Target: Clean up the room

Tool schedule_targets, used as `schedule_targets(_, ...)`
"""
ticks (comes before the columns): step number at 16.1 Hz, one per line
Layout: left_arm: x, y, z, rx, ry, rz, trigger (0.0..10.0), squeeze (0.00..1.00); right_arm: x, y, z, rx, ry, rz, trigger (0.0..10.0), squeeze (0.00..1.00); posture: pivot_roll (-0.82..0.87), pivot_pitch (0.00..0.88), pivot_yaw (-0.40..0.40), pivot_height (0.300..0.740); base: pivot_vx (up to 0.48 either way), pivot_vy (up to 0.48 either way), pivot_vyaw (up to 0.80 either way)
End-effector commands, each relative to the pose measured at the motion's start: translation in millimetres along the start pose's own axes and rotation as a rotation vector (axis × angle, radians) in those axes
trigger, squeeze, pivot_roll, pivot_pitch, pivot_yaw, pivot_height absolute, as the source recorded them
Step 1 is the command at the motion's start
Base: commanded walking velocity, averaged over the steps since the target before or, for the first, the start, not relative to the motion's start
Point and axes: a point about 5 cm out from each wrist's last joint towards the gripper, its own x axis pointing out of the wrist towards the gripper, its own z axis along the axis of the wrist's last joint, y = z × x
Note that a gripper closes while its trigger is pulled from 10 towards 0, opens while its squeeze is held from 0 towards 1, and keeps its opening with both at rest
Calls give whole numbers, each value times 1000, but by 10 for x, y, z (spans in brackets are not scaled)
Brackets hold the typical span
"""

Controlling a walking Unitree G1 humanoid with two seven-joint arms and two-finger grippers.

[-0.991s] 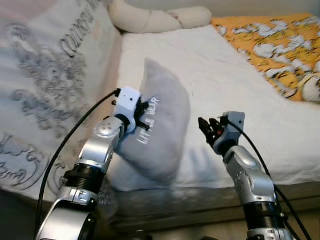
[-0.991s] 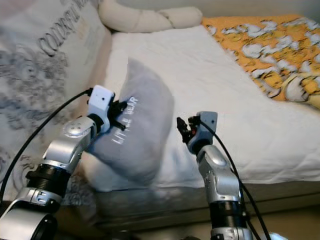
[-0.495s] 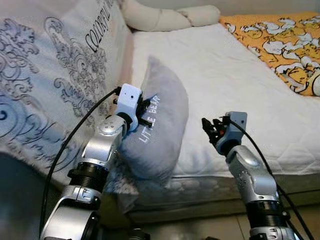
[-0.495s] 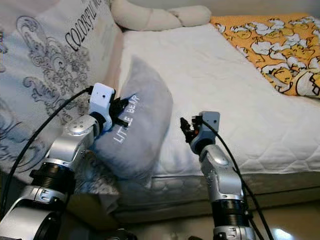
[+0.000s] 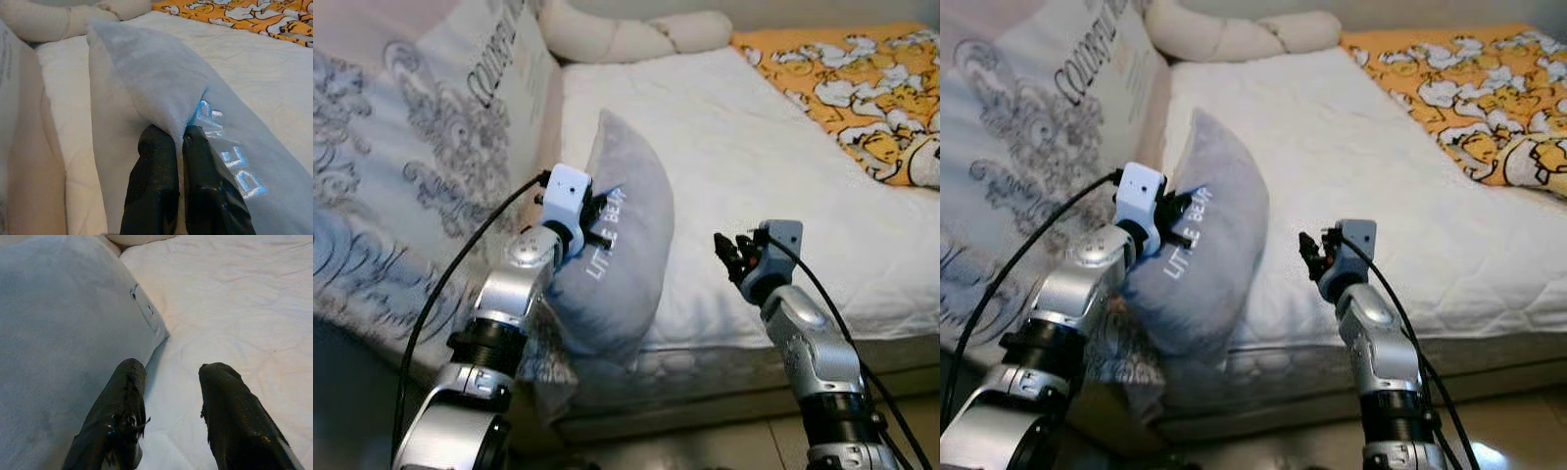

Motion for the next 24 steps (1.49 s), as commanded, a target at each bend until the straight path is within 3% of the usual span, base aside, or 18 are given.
schedule_targets(1, 0, 34, 70, 18, -33, 20, 10000, 0, 25, -11, 38, -3, -4, -10, 10000, 0, 15, 0, 73, 740, 270, 0, 0)
schedule_targets(14, 29, 5, 71, -1, -39, 17, 10000, 0, 49, -105, 103, -43, -15, -56, 10000, 0, 1, 0, 70, 740, 292, 0, 62)
schedule_targets(24, 44, -9, 61, -3, -32, 8, 10000, 0, 52, -123, 92, -17, -12, -81, 10000, 0, 0, 0, 75, 740, 301, 0, 5)
